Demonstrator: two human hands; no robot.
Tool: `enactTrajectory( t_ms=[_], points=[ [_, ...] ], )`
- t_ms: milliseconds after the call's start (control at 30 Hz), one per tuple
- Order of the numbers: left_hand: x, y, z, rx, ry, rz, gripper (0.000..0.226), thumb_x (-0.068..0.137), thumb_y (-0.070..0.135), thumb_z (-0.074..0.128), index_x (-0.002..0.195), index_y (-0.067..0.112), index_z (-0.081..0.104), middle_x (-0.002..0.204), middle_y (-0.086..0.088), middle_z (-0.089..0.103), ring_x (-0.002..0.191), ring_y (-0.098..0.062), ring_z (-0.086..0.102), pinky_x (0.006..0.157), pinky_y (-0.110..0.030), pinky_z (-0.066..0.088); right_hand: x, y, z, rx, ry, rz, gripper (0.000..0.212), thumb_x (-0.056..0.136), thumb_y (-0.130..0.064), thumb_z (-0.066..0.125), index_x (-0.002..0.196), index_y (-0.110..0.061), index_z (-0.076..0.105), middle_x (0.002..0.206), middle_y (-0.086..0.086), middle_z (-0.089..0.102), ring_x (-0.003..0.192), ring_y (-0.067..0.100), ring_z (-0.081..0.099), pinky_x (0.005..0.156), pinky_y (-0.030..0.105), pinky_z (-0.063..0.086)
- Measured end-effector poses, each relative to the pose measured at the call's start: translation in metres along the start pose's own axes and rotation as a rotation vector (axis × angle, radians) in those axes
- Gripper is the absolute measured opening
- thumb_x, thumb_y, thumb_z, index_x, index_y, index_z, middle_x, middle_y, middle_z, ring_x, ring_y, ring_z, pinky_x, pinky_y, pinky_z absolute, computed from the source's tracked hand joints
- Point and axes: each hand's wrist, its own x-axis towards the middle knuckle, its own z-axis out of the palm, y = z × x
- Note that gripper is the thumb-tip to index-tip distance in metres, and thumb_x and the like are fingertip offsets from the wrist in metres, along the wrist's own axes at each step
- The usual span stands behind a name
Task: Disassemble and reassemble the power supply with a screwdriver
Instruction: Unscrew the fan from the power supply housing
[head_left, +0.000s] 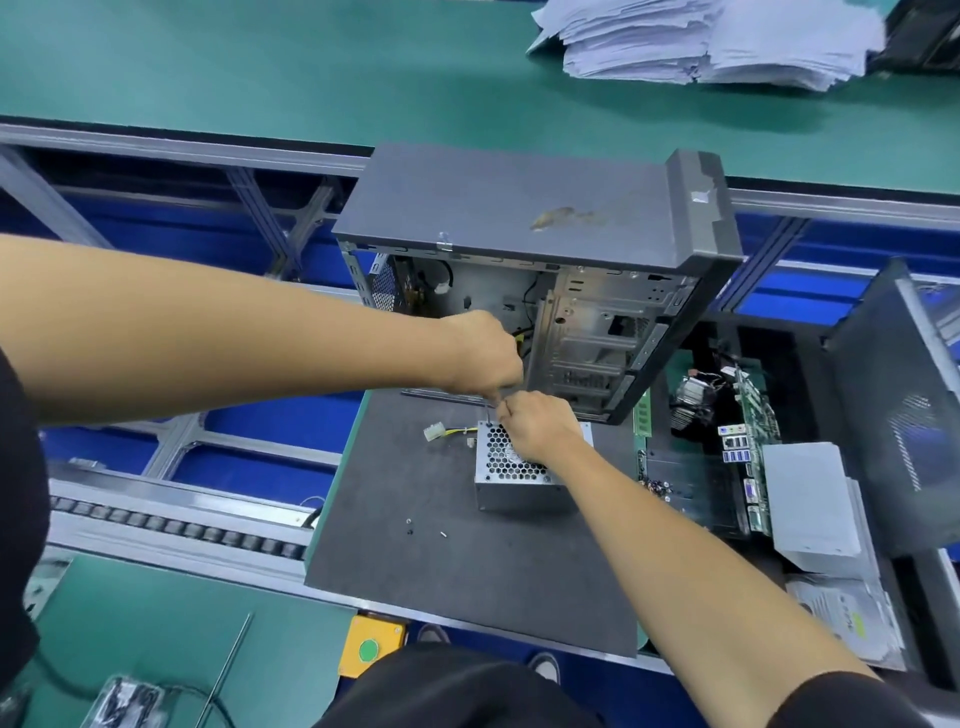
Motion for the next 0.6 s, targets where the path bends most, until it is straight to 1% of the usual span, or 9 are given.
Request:
enactTrajectory(
  t_ms=[67, 133, 200, 267, 333, 433, 500, 567, 600],
  points=[
    [-0.001, -0.003, 0.003, 0.117, 0.107, 0.150, 0.026, 0.106, 0.042, 0.045, 0.115, 0.023, 0.061, 0.094, 0.000, 0.069, 0.079, -0.025, 0.058, 0.058, -0.033, 0.037, 0.001, -0.001, 0.000, -0.048, -0.012, -0.021, 0.026, 0.100, -0.020, 0.036, 0.095, -0.018, 0.062, 0.092, 0.004, 0.067, 0.087, 0.031, 0.062, 0.065, 0.037, 0.041],
    [-0.001, -0.008, 0.004, 0.228, 0.177, 0.317, 0.021, 0.107, 0.036, 0.044, 0.118, 0.025, 0.058, 0.091, 0.001, 0.069, 0.080, -0.024, 0.060, 0.057, -0.032, 0.033, 0.002, -0.002, -0.002, -0.078, -0.004, -0.026, 0.022, 0.098, -0.018, 0.042, 0.103, -0.018, 0.064, 0.093, 0.004, 0.067, 0.086, 0.031, 0.063, 0.065, 0.037, 0.041],
    [0.002, -0.012, 0.005, 0.323, 0.210, 0.460, 0.018, 0.107, 0.032, 0.043, 0.120, 0.025, 0.055, 0.093, 0.001, 0.067, 0.086, -0.025, 0.064, 0.057, -0.034, 0.037, 0.001, -0.002, -0.002, -0.078, 0.014, -0.021, 0.018, 0.097, -0.018, 0.048, 0.103, -0.019, 0.065, 0.093, 0.004, 0.069, 0.087, 0.031, 0.065, 0.065, 0.036, 0.041],
    [0.004, -0.019, 0.004, 0.313, 0.216, 0.508, 0.021, 0.108, 0.035, 0.040, 0.123, 0.027, 0.052, 0.095, 0.002, 0.066, 0.089, -0.025, 0.063, 0.059, -0.035, 0.043, -0.001, -0.002, -0.002, -0.064, 0.037, -0.018, 0.019, 0.101, -0.024, 0.043, 0.101, -0.018, 0.062, 0.085, 0.002, 0.065, 0.085, 0.031, 0.065, 0.065, 0.036, 0.040],
    [0.004, -0.025, 0.003, 0.190, 0.210, 0.415, 0.020, 0.106, 0.044, 0.043, 0.119, 0.030, 0.050, 0.089, 0.007, 0.065, 0.085, -0.024, 0.062, 0.057, -0.032, 0.040, -0.003, -0.001, 0.001, -0.056, 0.059, -0.037, 0.024, 0.105, -0.027, 0.037, 0.094, -0.019, 0.057, 0.075, -0.001, 0.054, 0.084, 0.032, 0.064, 0.064, 0.036, 0.040],
    [0.001, -0.023, -0.001, -0.112, 0.164, 0.055, 0.026, 0.090, 0.056, 0.063, 0.094, 0.033, 0.055, 0.068, 0.015, 0.054, 0.069, -0.014, 0.053, 0.051, -0.025, 0.028, -0.004, -0.001, 0.004, -0.037, 0.068, -0.030, 0.030, 0.105, -0.028, 0.037, 0.082, -0.021, 0.055, 0.064, -0.005, 0.045, 0.075, 0.031, 0.059, 0.060, 0.034, 0.037],
    [0.004, -0.017, -0.002, -0.378, 0.061, -0.137, 0.031, 0.081, 0.055, 0.075, 0.087, 0.027, 0.061, 0.069, 0.014, 0.065, 0.064, -0.006, 0.056, 0.053, -0.026, 0.039, -0.003, -0.002, 0.005, -0.029, 0.075, -0.017, 0.033, 0.105, -0.031, 0.036, 0.077, -0.022, 0.053, 0.060, -0.007, 0.040, 0.068, 0.028, 0.051, 0.059, 0.034, 0.035],
    [0.006, -0.014, -0.001, -0.693, -0.077, -0.259, 0.027, 0.086, 0.044, 0.075, 0.093, 0.019, 0.067, 0.073, 0.003, 0.075, 0.056, -0.006, 0.063, 0.063, -0.032, 0.056, -0.003, -0.002, 0.006, -0.024, 0.080, -0.017, 0.034, 0.103, -0.027, 0.039, 0.071, -0.023, 0.049, 0.059, -0.007, 0.039, 0.067, 0.029, 0.051, 0.058, 0.034, 0.036],
    [0.005, -0.014, -0.002, -0.785, -0.136, -0.304, 0.030, 0.091, 0.040, 0.071, 0.099, 0.012, 0.069, 0.076, -0.003, 0.077, 0.055, -0.011, 0.064, 0.069, -0.033, 0.058, -0.002, -0.002, 0.006, -0.021, 0.080, -0.013, 0.035, 0.102, -0.025, 0.040, 0.068, -0.023, 0.045, 0.059, -0.006, 0.040, 0.067, 0.031, 0.054, 0.057, 0.034, 0.036]
  ],
)
